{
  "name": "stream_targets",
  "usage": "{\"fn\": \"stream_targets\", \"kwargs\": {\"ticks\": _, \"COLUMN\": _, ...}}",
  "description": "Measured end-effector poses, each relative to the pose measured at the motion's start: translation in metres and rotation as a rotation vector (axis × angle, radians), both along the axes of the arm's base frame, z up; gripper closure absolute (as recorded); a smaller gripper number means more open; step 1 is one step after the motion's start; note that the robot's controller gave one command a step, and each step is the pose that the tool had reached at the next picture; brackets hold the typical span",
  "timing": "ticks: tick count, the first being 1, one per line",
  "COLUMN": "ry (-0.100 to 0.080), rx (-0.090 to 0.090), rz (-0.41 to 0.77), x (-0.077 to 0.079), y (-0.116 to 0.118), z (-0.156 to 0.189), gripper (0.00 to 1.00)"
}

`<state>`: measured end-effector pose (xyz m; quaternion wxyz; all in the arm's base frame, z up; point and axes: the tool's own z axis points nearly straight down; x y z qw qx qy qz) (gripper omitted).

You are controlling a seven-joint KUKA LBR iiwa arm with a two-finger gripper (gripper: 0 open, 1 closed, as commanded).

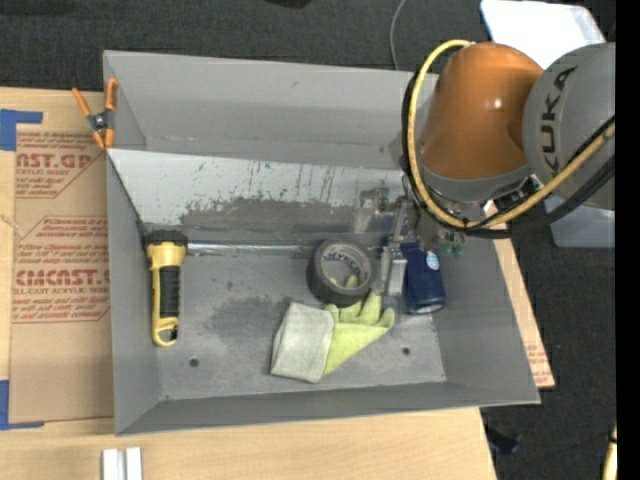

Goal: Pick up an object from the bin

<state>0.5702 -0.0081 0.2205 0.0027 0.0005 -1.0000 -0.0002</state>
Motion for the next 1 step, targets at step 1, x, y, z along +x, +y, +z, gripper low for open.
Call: {"fn": "stream_targets", "kwargs": {"ticks": 1, "ry": -0.008, "rx": 0.000, "rz": 0.000, "x": 0.0015, "y": -0.0001, "z": 0.0048, "gripper": 0.00}}
